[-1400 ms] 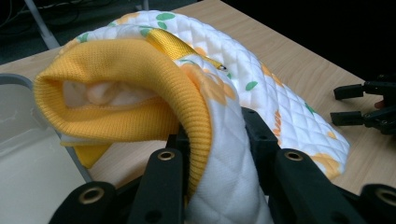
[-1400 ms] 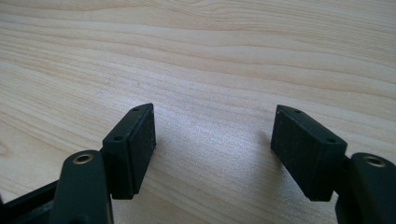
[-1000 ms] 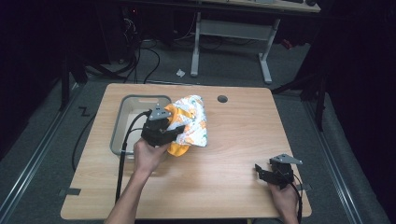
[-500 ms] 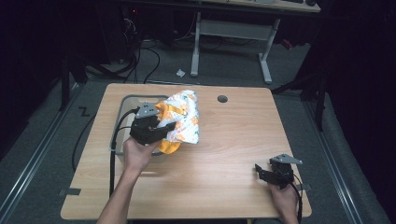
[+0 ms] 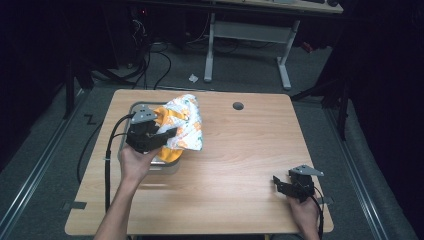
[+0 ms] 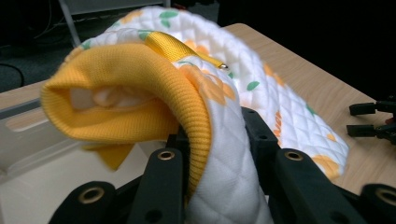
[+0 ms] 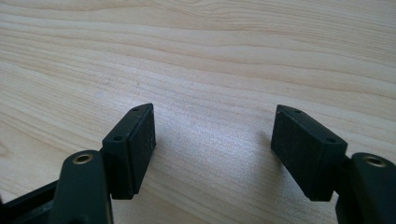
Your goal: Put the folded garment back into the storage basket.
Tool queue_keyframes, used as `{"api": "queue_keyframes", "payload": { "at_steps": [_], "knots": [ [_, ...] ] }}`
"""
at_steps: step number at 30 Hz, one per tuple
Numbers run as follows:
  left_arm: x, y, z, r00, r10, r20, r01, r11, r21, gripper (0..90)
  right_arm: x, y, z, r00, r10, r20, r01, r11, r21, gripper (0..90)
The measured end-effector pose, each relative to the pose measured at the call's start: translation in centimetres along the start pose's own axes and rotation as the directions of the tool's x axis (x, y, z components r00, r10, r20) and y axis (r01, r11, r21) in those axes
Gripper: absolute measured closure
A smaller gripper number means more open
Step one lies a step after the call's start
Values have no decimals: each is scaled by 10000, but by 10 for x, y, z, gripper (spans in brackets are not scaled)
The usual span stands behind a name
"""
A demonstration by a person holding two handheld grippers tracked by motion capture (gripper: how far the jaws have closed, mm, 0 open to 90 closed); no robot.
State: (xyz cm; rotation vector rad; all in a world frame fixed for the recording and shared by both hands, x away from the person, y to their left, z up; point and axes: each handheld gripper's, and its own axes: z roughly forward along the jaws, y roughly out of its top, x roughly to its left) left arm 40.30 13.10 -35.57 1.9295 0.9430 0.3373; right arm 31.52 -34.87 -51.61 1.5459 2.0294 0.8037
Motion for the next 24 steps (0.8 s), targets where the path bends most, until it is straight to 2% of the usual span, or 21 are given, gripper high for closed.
{"api": "queue_keyframes", "payload": {
  "at_steps": [8,24],
  "knots": [
    [13,-9,-6,9997,-142,-175,144,9998,135,725,0,0,0,10000,1,1,-1,10000,1,311],
    [33,-24,-8,9987,-350,-372,363,9988,330,725,0,0,0,10000,3,2,-3,10000,1,311]
  ]
}}
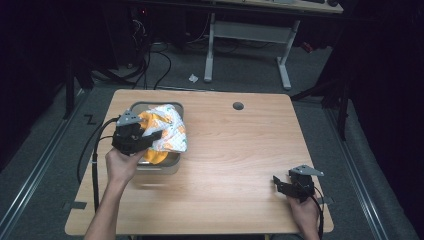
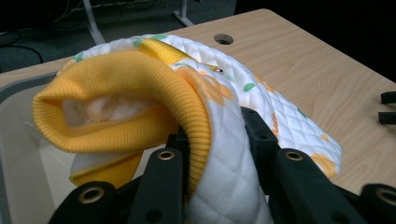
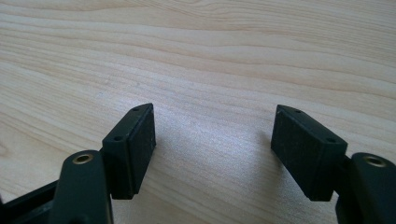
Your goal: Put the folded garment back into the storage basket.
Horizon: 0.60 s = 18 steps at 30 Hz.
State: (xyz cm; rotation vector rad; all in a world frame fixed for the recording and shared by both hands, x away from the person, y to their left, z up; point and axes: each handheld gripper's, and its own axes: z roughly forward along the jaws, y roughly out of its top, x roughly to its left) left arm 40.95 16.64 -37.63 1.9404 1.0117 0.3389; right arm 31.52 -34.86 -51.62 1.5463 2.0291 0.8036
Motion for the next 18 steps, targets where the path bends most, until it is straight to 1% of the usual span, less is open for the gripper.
{"api": "queue_keyframes", "payload": {
  "at_steps": [6,10,18],
  "knots": [
    [7,-6,6,9999,-67,-83,68,9999,113,725,0,0,0,10000,-1,5,1,10000,0,311],
    [12,-12,11,9997,-218,-81,220,9996,203,724,0,0,0,10000,2,7,-2,10000,0,311],
    [21,-21,22,9995,-278,-165,287,9980,561,724,0,0,0,10000,27,20,-27,10000,13,311]
  ]
}}
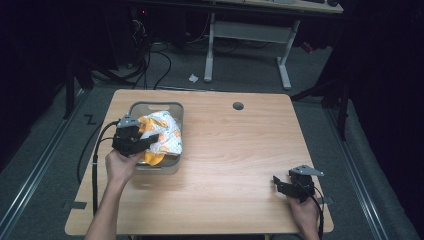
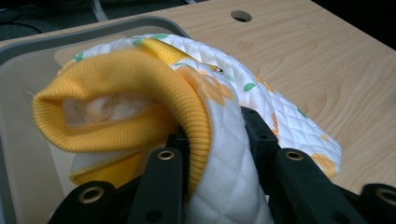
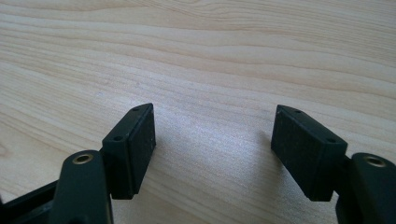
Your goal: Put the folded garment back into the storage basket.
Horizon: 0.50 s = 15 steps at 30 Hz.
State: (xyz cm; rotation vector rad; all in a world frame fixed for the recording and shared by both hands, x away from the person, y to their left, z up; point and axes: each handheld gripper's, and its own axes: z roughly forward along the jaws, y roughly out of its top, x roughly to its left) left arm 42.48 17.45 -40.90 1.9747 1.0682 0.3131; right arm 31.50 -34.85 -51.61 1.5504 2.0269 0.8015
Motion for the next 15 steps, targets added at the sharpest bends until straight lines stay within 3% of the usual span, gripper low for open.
{"api": "queue_keyframes", "payload": {
  "at_steps": [15],
  "knots": [
    [13,-9,18,9996,-232,-140,242,9970,731,715,0,0,0,10000,-8,6,8,10000,-5,311]
  ]
}}
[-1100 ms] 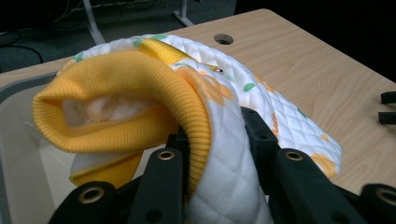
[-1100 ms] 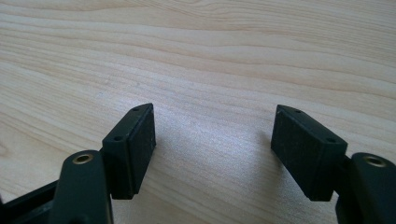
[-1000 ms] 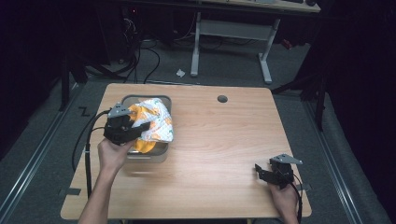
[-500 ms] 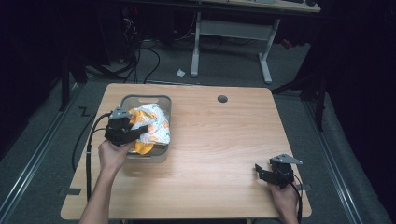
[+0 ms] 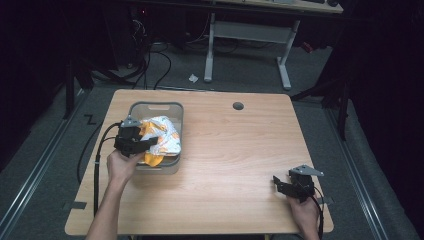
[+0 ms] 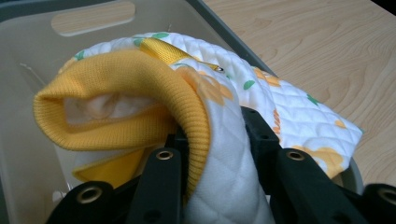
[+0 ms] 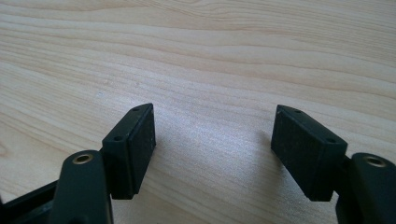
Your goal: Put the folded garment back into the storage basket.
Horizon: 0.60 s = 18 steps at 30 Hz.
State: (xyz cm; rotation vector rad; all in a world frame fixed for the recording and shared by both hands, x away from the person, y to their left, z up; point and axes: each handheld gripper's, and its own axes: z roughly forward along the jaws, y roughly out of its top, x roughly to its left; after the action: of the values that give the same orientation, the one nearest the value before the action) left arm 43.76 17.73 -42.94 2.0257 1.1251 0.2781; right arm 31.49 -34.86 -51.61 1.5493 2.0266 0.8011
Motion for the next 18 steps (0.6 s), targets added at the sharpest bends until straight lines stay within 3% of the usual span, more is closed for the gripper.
{"api": "queue_keyframes", "payload": {
  "at_steps": [18],
  "knots": [
    [3,-2,21,9974,53,-719,24,9943,1067,692,0,0,0,10000,5,5,-5,10000,-1,310]
  ]
}}
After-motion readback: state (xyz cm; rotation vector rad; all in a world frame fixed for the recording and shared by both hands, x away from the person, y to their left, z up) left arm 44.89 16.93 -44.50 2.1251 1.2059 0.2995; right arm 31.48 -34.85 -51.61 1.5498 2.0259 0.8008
